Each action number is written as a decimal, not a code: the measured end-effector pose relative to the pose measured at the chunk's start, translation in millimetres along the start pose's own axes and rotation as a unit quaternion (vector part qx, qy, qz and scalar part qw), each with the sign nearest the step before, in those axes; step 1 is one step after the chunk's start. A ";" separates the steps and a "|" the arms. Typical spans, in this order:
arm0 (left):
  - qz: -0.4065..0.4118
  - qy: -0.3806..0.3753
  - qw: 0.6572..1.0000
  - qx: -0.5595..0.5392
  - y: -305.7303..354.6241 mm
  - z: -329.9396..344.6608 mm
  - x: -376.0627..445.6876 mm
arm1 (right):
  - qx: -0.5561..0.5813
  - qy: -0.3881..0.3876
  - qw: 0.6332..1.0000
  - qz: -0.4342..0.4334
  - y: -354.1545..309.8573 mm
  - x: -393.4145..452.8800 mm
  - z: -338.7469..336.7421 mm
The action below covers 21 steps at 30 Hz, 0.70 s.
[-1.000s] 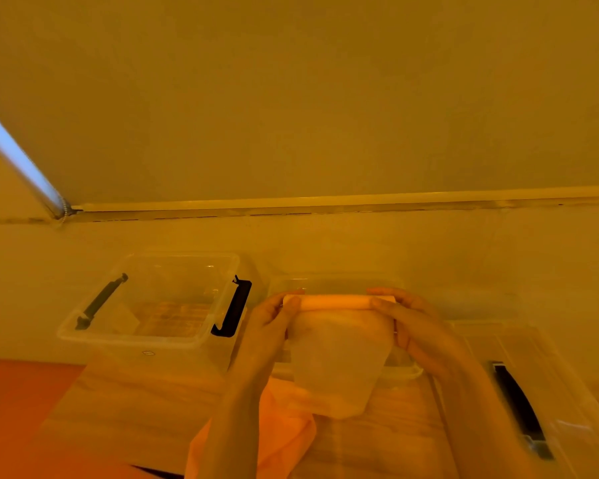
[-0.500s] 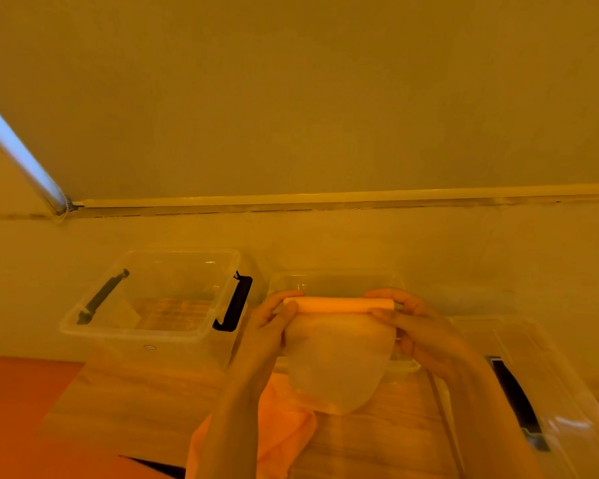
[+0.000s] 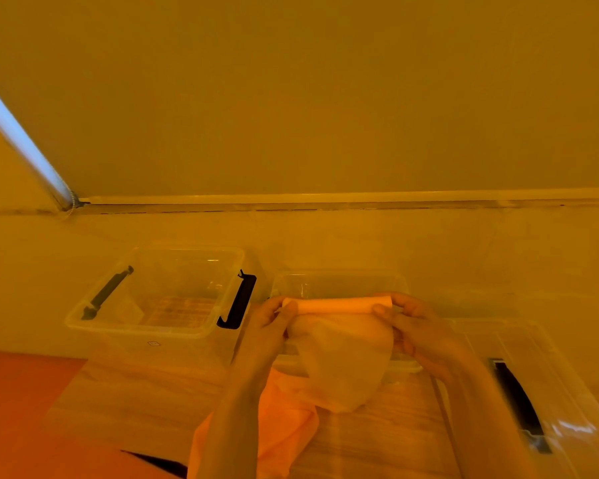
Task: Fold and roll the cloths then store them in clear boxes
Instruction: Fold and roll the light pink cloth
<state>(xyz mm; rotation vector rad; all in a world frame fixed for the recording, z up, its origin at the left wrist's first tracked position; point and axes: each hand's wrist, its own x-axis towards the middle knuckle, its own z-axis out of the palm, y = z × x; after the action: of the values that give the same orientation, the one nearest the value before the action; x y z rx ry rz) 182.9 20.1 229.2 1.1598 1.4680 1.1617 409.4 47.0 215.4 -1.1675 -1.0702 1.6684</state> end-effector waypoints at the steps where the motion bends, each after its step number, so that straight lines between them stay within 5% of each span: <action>1: 0.009 -0.007 1.000 0.003 -1.8 -1.3 0.1 | -0.001 0.000 1.000 -0.003 -0.9 -0.7 0.5; 7: 0.014 -0.021 0.999 -0.034 -3.6 -2.7 0.5 | 0.041 -0.008 0.999 -0.007 -4.8 -0.1 4.1; 13: 0.010 0.008 1.000 -0.019 0.7 2.8 0.2 | 0.028 0.073 0.997 -0.010 2.1 9.6 9.0; 21: -0.040 0.007 0.999 -0.030 -1.5 3.2 1.4 | 0.017 0.048 0.999 0.008 6.0 7.6 3.7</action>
<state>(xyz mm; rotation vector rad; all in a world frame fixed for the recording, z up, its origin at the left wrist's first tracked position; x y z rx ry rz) 185.6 21.7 227.0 1.0456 1.4669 1.1520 403.1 51.6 208.6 -1.2236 -0.9724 1.6199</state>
